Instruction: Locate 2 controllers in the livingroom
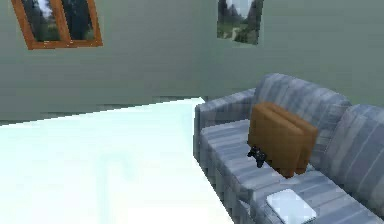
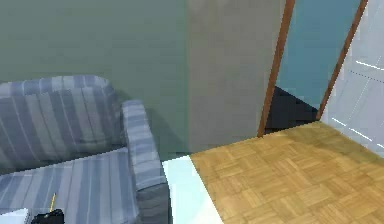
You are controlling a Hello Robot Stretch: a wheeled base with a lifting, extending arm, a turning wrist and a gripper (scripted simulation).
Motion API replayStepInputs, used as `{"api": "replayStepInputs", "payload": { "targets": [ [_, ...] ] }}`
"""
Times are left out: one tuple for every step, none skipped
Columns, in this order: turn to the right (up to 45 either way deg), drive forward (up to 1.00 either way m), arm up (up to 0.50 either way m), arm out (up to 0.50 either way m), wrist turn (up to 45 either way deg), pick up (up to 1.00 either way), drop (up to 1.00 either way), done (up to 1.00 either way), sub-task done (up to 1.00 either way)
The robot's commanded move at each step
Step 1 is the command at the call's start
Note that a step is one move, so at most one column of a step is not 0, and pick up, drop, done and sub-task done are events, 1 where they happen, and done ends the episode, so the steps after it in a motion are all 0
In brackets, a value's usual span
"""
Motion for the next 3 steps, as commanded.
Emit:
{"api": "replayStepInputs", "payload": {
  "targets": [
    [-18.0,0.0,0.0,0.0,0.0,0.0,0.0,0.0,0.0],
    [0.0,0.15,0.0,0.0,0.0,0.0,0.0,0.0,0.0],
    [42.0,0.0,0.0,0.0,0.0,0.0,0.0,0.0,0.0]
  ]
}}
